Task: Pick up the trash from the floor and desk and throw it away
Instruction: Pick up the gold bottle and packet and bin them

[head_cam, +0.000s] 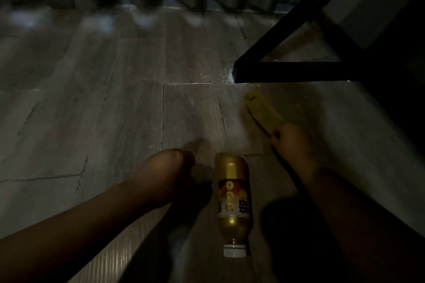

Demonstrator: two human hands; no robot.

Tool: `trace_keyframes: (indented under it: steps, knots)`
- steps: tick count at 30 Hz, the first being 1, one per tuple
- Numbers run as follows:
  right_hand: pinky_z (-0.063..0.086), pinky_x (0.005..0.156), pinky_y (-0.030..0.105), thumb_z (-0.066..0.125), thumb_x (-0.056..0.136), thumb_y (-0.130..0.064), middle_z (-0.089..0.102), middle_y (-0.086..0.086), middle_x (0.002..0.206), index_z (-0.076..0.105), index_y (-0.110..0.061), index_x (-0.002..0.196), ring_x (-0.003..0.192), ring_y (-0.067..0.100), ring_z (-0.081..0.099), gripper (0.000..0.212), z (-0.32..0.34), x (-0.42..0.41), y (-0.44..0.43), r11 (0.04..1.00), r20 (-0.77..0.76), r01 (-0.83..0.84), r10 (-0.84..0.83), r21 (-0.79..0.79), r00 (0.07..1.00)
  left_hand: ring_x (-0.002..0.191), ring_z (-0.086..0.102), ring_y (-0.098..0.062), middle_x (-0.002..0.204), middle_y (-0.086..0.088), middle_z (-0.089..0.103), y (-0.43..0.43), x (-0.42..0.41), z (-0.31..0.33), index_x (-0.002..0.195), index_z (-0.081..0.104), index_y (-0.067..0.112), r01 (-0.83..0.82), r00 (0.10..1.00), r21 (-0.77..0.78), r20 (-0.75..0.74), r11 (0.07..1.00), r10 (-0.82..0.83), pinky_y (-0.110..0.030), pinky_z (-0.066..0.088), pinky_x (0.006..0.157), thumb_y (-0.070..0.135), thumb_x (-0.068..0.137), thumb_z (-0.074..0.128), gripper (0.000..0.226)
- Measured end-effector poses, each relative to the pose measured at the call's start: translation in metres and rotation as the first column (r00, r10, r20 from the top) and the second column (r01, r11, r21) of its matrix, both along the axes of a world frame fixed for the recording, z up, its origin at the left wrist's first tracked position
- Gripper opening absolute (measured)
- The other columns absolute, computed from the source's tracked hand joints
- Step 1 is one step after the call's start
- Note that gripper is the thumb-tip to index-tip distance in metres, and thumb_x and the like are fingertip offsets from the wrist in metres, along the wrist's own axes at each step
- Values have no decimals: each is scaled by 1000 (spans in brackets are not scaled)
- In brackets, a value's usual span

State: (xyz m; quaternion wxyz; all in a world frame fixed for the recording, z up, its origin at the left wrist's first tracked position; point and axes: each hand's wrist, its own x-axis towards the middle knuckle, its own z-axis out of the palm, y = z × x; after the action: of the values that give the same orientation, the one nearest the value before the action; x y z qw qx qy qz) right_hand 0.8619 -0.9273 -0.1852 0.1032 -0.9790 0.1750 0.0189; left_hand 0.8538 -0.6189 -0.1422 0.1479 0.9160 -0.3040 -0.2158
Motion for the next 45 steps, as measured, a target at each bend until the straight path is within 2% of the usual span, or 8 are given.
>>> trace_keyframes:
  steps: [7, 17, 22, 26, 33, 37, 40, 45]
  knots:
    - [44, 70, 31, 54, 89, -21, 65, 11, 93, 72, -11, 93, 83, 27, 59, 21, 56, -4, 64, 940, 133, -322, 335, -112, 933, 104, 58, -10, 124, 5, 54, 27, -6, 31, 135, 44, 27, 3, 988, -74, 152, 997, 9, -26, 51, 86, 35, 86, 64, 54]
    - [38, 70, 29, 46, 92, -27, 59, 3, 102, 63, -15, 103, 88, 22, 58, 24, 119, -33, 203, 591, -31, -772, 789, -234, 613, 119, 47, -19, 137, -2, 42, 127, -45, 81, 139, 39, 18, 63, 881, -113, 473, 992, -2, -33, 46, 95, 37, 80, 69, 68]
    - [33, 64, 29, 50, 91, -27, 59, 3, 94, 67, -17, 96, 82, 22, 57, 21, 143, -68, 266, 420, 4, -886, 904, -195, 428, 114, 50, -19, 131, 1, 48, 172, -64, 92, 136, 42, 22, -37, 915, 79, 403, 996, 2, -35, 45, 95, 45, 82, 64, 63]
    - [34, 60, 25, 62, 83, -21, 61, 1, 81, 69, -16, 83, 73, 18, 59, 9, 158, -91, 314, 319, 18, -936, 947, -151, 320, 104, 55, -15, 118, 4, 54, 215, -88, 95, 116, 59, 24, -87, 944, 108, 326, 990, 48, -32, 47, 89, 37, 90, 54, 29]
    - [41, 74, 25, 49, 92, -29, 60, 1, 101, 65, -19, 104, 94, 17, 57, 23, 151, -96, 383, 291, 71, -948, 956, -130, 284, 97, 60, -18, 106, -1, 62, 297, -123, 91, 104, 66, 18, -247, 940, 146, 277, 958, 200, -33, 46, 86, 32, 98, 40, 30]
    - [41, 81, 26, 50, 91, -33, 56, 0, 111, 59, -22, 118, 104, 17, 52, 31, 144, -93, 415, 307, 90, -945, 950, -116, 298, 94, 61, -18, 104, -2, 62, 348, -142, 89, 106, 66, 16, -451, 874, 127, 266, 883, 407, -30, 49, 83, 27, 97, 44, 26]
    - [39, 88, 26, 43, 93, -37, 53, -2, 118, 54, -24, 123, 111, 16, 48, 35, 135, -92, 440, 292, 38, -949, 956, -117, 290, 92, 62, -17, 98, -1, 62, 385, -152, 87, 98, 65, 16, -620, 772, 168, 304, 767, 558, -22, 49, 67, 22, 96, 45, 21]
    - [39, 92, 25, 44, 93, -35, 51, -3, 123, 52, -22, 127, 115, 14, 46, 37, 124, -93, 482, 252, -33, -965, 966, -76, 255, 87, 61, -25, 94, -9, 61, 442, -163, 75, 98, 65, 10, -810, 584, 175, 317, 559, 747, -36, 52, 78, 13, 95, 44, 21]
